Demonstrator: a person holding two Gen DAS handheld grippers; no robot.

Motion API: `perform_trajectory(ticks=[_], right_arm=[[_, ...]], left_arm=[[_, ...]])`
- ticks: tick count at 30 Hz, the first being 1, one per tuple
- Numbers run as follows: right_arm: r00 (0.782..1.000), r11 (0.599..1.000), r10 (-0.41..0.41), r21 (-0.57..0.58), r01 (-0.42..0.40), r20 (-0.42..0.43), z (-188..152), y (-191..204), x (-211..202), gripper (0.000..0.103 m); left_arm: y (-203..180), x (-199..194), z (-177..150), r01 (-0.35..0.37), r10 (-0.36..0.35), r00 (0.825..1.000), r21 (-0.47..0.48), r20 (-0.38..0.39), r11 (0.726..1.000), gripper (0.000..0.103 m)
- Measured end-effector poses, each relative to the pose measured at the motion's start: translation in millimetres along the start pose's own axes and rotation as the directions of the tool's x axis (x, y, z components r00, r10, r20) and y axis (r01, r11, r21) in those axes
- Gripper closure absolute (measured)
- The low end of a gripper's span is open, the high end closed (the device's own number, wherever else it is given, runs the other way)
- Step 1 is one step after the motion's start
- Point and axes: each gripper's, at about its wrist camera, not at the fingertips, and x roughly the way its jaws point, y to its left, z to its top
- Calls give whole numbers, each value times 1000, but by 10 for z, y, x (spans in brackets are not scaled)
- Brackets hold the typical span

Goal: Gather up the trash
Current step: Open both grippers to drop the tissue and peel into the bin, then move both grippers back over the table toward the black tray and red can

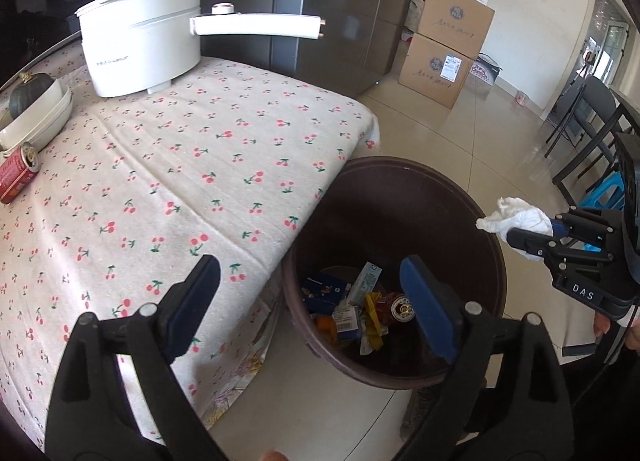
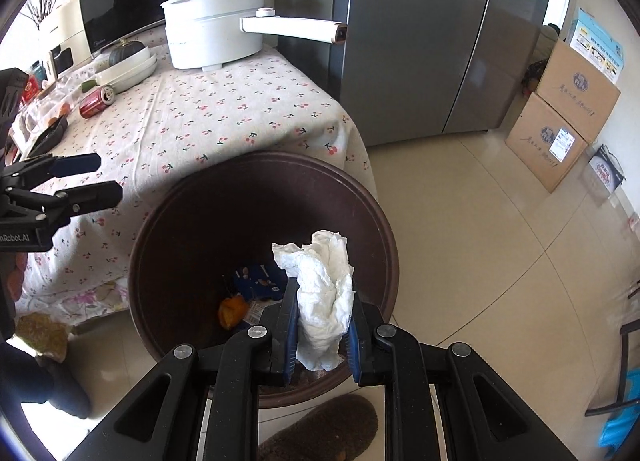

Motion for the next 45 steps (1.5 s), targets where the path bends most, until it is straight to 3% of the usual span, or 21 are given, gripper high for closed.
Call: perform_trajectory(ticks=[8, 9, 10, 12, 19, 33, 40, 45], right_arm=[[999, 1000, -25, -16, 25, -26, 67, 106, 103, 78], [999, 1000, -22, -6, 21, -28, 83, 112, 109, 62], [999, 1000, -20, 10, 21, -32, 98, 116, 115, 39], [1000, 999, -26, 46, 26, -15, 136, 124, 87, 27], [1000, 998, 16, 66, -17, 21, 389, 358, 23, 24], [990, 990, 128, -57, -125, 53, 915, 1366, 51, 18], [983, 975, 179, -141, -171, 43, 1143, 1978, 150, 18], [973, 958, 230, -183, -220, 35, 1282, 2423, 226, 17]], left_arm=[[327, -254, -32, -43, 42, 999, -51, -6, 998, 4], [367, -285, -33, -49, 49, 999, -57, -5, 997, 4], [412, -325, -41, -58, 57, 998, -62, -4, 996, 3], [502, -401, -67, -74, 75, 997, -75, -2, 994, 2], [923, -684, -145, -127, 130, 991, -144, 12, 982, 2], [1690, -1227, -345, -239, 251, 968, -236, 18, 942, 1], [2195, -1488, -523, -313, 328, 945, -316, -5, 896, 1], [2590, -1581, -744, -385, 393, 918, -351, -51, 854, 1]])
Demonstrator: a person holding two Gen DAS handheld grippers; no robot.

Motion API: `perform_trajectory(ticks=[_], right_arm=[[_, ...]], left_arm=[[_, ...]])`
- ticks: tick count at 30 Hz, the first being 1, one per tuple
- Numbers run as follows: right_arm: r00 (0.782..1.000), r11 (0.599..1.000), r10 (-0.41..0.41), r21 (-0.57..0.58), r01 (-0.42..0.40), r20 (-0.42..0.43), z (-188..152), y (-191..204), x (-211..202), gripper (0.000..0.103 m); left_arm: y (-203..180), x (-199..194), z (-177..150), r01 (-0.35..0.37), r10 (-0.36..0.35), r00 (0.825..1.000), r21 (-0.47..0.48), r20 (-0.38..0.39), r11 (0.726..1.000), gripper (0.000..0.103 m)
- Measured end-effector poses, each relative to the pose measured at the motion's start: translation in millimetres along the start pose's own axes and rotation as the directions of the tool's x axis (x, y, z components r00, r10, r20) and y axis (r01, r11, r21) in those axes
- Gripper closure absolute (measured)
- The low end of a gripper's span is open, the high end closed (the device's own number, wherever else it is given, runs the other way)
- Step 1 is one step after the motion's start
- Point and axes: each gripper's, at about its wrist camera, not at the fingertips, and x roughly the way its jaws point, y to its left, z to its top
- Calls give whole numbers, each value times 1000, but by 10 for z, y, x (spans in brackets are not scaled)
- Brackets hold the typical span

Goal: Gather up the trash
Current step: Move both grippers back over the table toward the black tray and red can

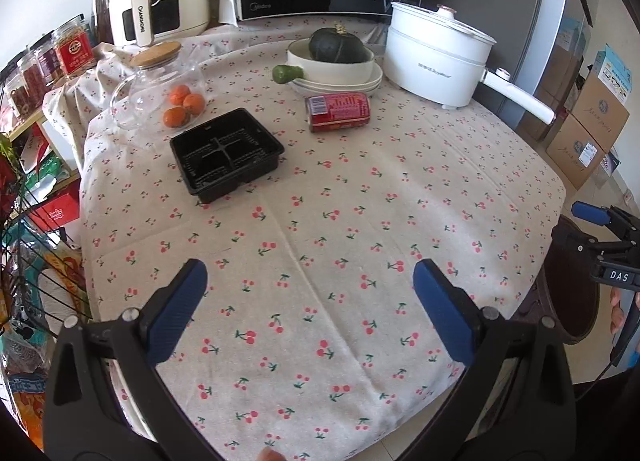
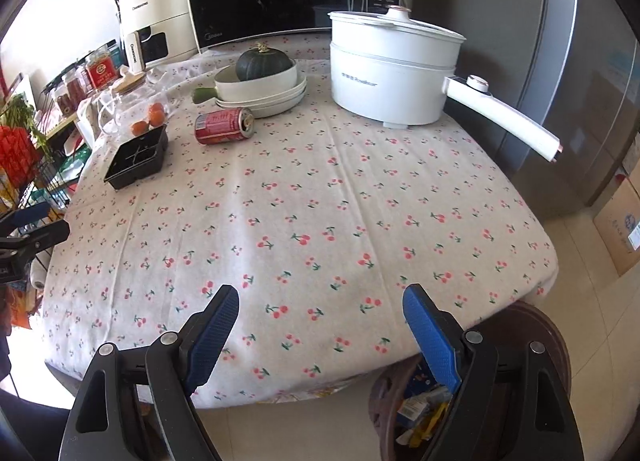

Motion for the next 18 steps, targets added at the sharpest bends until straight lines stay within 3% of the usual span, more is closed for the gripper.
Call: perform_trajectory(ticks=[10, 11, 13, 18], right_arm=[[995, 995, 100, 8, -100, -29, 653, 643, 701, 13], [994, 994, 106, 9, -106, -24, 730, 704, 775, 12], [992, 992, 123, 8, -123, -12, 886, 829, 918, 1], [994, 994, 112, -9, -112, 1, 1255, 1129, 1340, 0]], left_arm=[[766, 364, 103, -90, 81, 995, -174, -57, 981, 1], [813, 408, 137, -97, 88, 994, -179, -60, 979, 1], [893, 479, 194, -110, 101, 993, -186, -59, 976, 1], [1075, 635, 259, -115, 107, 993, -226, -47, 967, 1]])
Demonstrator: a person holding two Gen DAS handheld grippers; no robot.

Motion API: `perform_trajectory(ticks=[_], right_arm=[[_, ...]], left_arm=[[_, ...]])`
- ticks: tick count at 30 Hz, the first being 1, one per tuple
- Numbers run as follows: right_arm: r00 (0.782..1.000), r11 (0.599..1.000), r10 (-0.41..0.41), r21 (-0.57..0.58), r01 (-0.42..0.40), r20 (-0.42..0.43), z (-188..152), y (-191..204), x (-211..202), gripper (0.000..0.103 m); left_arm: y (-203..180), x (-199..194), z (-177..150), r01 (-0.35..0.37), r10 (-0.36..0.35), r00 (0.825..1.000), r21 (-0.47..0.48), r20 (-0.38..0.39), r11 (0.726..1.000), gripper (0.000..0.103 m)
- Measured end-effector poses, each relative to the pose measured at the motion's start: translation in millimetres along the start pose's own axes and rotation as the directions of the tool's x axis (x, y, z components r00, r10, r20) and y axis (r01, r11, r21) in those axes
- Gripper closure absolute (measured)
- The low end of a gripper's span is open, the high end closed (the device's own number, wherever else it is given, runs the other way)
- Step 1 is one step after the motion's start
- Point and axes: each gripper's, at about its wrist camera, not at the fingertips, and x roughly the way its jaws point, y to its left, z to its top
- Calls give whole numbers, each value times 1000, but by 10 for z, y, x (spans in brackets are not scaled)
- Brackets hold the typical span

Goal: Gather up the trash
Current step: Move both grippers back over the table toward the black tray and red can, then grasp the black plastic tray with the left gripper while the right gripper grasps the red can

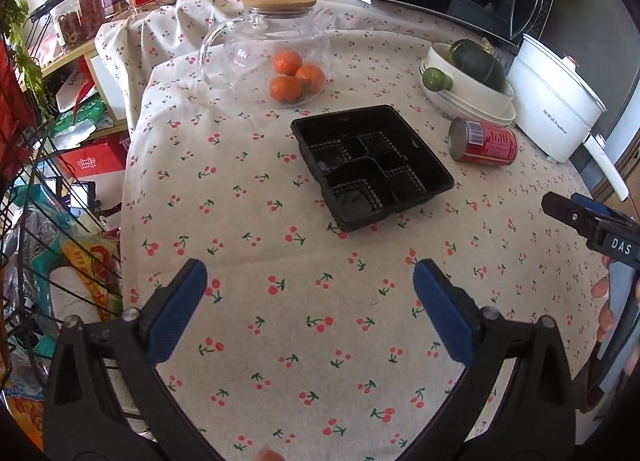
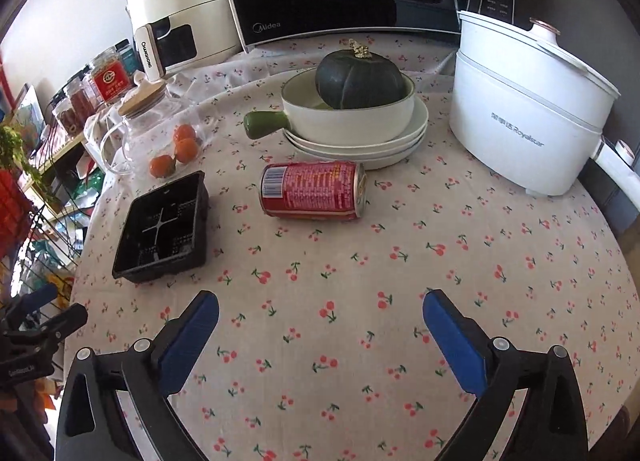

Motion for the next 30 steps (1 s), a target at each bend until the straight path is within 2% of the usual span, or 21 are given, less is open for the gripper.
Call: perform_trajectory(ticks=[8, 16, 18, 21, 27, 30], right_arm=[[997, 997, -72, -30, 73, 34, 418, 251, 581, 0], [988, 988, -151, -19, 152, 32, 569, 270, 932, 0], [989, 989, -148, -6, 148, 30, 584, 243, 967, 0], [990, 991, -136, 3, 136, 34, 596, 205, 975, 10], [992, 993, -122, 8, 122, 29, 572, 121, 861, 11], [991, 992, -125, -5, 125, 37, 536, 74, 753, 11]], left_arm=[[78, 130, 173, 12, -11, 999, -21, 33, 1000, 1], [32, 374, 312, 48, -48, 999, -31, 11, 998, 1], [17, 434, 342, 52, -52, 999, -51, 5, 997, 1], [-14, 510, 392, 59, -59, 998, -73, 5, 996, 1], [-170, 590, 484, 73, -72, 997, -79, 11, 994, 1], [-277, 667, 552, 45, -45, 999, -71, -7, 996, 1]])
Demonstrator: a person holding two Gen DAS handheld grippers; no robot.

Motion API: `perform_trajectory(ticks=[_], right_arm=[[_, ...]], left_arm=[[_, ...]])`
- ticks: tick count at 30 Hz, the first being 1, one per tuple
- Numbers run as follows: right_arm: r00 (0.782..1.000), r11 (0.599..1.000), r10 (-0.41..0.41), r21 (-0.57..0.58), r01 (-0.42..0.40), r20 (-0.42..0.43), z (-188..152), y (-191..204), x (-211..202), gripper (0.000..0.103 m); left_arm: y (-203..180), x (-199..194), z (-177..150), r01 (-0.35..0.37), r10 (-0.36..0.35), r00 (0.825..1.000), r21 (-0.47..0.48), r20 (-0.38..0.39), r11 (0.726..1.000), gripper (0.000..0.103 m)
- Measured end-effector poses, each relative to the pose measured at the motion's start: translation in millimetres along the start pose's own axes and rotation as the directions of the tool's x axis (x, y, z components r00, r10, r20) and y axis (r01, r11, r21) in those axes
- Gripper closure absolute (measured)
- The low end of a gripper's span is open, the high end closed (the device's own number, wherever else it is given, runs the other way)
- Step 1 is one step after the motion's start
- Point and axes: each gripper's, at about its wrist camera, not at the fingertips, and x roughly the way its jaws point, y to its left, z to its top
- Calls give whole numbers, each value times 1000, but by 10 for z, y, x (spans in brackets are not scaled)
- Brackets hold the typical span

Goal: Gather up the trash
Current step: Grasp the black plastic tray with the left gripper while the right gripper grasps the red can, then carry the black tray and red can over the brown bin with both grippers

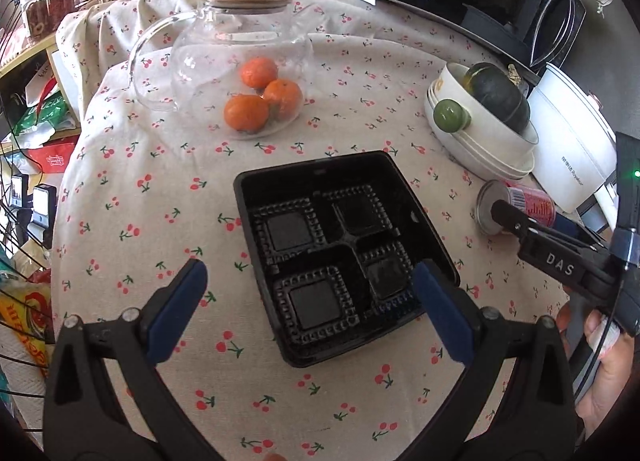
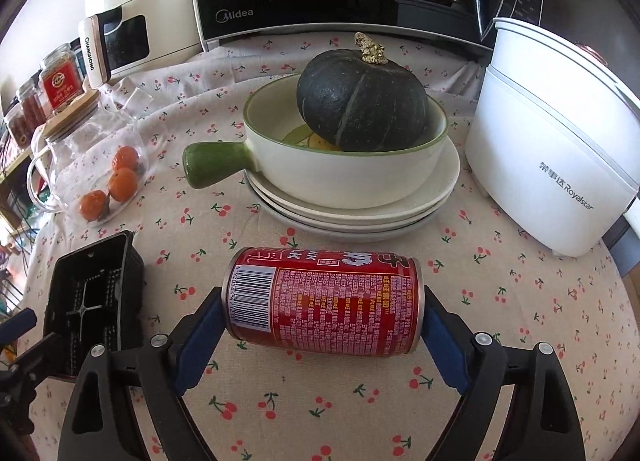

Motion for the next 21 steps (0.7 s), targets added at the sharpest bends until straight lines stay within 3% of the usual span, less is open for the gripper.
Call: perform_trajectory(ticks=[5, 7, 9, 14, 21], right_arm=[[1000, 1000, -2, -15, 2, 2, -95, -123, -176, 11], [1000, 1000, -7, -21, 7, 1, -153, -188, -248, 11], [1000, 1000, -16, -27, 15, -3, -221, -267, -320, 11], [999, 999, -30, -28, 30, -12, -383, -455, -536, 11], [999, 998, -52, -23, 52, -2, -629, -654, -968, 11]], left_arm=[[-71, 174, 20, -69, 69, 997, -13, -23, 998, 8], [-78, 230, -5, -74, 73, 997, -12, -31, 997, 19], [-68, 273, -42, -67, 66, 997, -11, -46, 998, 40], [-62, 187, -137, -43, 43, 998, 9, -38, 999, 45], [-167, -274, -326, -9, 8, 1000, 63, 11, 998, 45]])
